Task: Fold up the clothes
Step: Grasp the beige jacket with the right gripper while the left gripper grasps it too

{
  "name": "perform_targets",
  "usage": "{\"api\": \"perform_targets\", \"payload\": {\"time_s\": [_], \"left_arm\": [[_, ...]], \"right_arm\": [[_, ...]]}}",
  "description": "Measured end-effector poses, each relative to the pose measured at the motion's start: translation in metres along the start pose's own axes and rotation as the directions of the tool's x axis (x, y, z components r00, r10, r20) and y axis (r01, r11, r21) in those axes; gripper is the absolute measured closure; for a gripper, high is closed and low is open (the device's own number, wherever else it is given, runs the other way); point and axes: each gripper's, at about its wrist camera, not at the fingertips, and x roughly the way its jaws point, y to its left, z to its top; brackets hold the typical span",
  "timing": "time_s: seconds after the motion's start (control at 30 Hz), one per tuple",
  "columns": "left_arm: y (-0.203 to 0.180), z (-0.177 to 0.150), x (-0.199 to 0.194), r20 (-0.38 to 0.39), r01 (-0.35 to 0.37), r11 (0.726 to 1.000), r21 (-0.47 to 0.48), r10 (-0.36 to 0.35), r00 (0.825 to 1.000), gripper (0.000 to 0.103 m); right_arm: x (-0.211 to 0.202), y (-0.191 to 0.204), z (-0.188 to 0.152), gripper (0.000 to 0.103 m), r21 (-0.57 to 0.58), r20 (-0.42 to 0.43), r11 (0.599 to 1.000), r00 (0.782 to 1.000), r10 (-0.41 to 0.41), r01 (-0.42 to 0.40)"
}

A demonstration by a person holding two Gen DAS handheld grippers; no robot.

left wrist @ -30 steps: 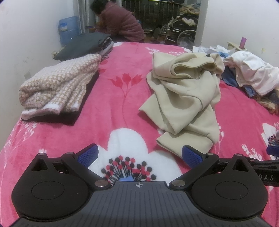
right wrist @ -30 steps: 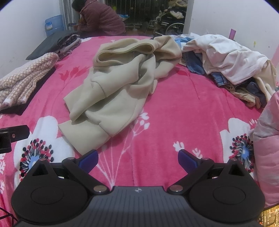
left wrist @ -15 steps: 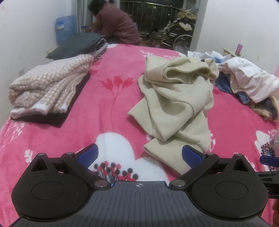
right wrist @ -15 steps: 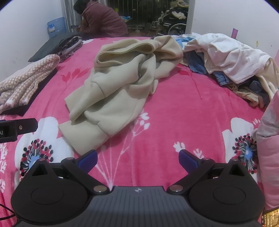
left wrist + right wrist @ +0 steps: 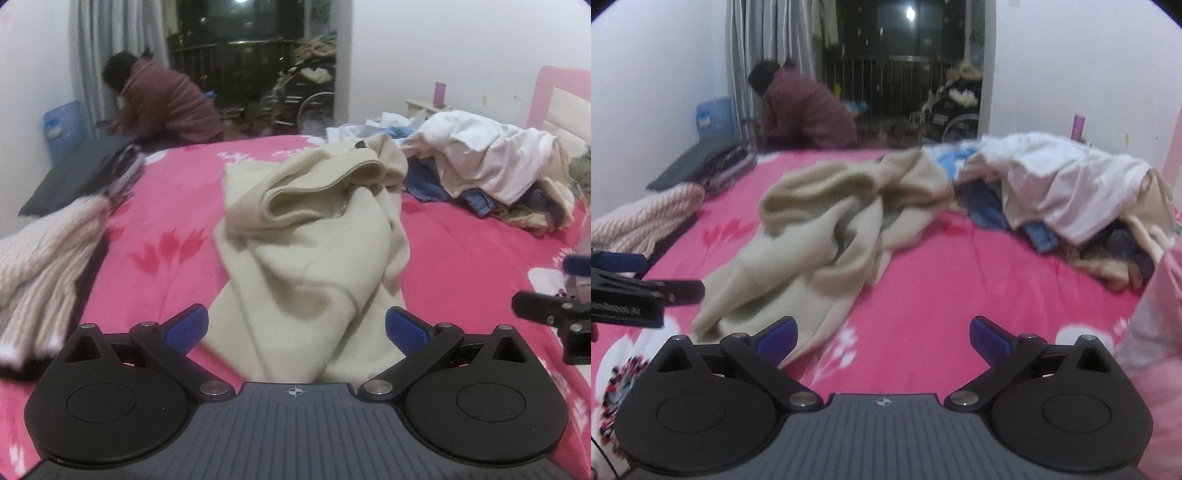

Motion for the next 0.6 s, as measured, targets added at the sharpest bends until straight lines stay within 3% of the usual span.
{"api": "perform_targets", "payload": {"time_s": [0.2,0.37,0.47,0.53,0.6], "left_arm": [[0.005,0.025,0.032,0.081,0.0,1.0,-0.001,0.0,0.997,0.001],[0.006,0.046,0.06,0.173,-0.081,0.997,0.011,0.078,0.982,0.005],[0.004,0.053,0.079,0.196,-0.158,0.987,0.03,0.149,0.969,0.011],[0.005,0.052,0.084,0.188,-0.161,0.987,0.027,0.153,0.97,0.015],[0.006,0.051,0.089,0.179,-0.163,0.986,0.024,0.156,0.971,0.02]], "right_arm": [[0.033,-0.016,0.019,0.003,-0.1,0.139,0.995,0.99,-0.012,0.026],[0.09,-0.016,0.063,0.011,-0.238,0.273,0.971,0.962,0.03,0.037],[0.129,-0.005,0.085,0.025,-0.307,0.268,0.952,0.958,0.097,-0.011],[0.154,0.006,0.093,0.034,-0.366,0.234,0.929,0.96,0.155,-0.061],[0.173,0.014,0.096,0.041,-0.391,0.204,0.919,0.968,0.143,-0.053]]}}
